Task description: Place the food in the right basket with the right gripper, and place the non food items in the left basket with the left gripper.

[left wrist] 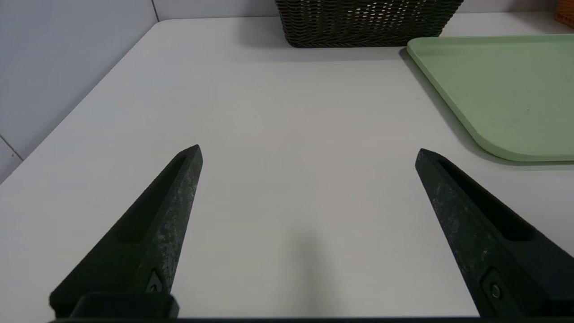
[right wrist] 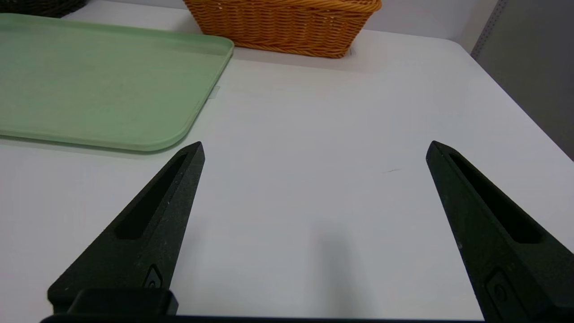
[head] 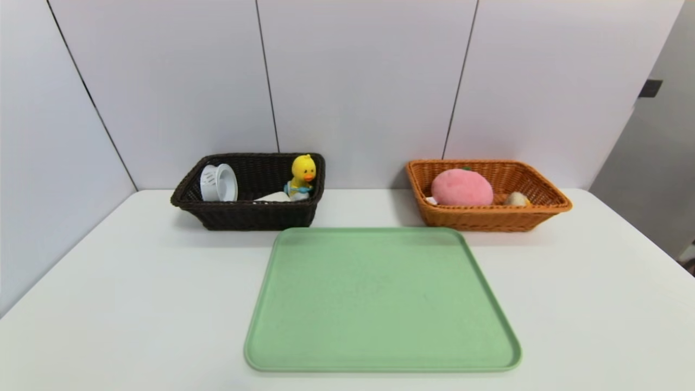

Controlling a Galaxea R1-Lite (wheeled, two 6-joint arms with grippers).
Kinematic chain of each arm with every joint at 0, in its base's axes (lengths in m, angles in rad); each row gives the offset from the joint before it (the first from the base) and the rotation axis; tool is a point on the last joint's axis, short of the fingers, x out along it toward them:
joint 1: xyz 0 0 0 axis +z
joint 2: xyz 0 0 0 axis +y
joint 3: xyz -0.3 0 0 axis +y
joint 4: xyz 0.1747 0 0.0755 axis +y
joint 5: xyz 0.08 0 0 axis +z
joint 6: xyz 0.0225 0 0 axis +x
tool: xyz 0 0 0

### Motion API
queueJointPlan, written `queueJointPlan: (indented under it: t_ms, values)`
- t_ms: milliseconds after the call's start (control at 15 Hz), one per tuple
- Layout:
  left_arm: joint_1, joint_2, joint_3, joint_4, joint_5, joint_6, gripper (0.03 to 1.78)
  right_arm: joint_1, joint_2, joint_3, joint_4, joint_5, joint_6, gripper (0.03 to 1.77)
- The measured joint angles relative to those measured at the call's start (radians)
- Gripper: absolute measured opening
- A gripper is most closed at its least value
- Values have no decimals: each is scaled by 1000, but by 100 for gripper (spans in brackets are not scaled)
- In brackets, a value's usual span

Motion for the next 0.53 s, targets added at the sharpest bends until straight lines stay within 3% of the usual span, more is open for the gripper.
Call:
queueJointPlan:
  t_ms: [533]
  values:
    - [0, 0, 0, 0, 0, 0, 169, 0, 0, 0, -1, 0, -2, 171]
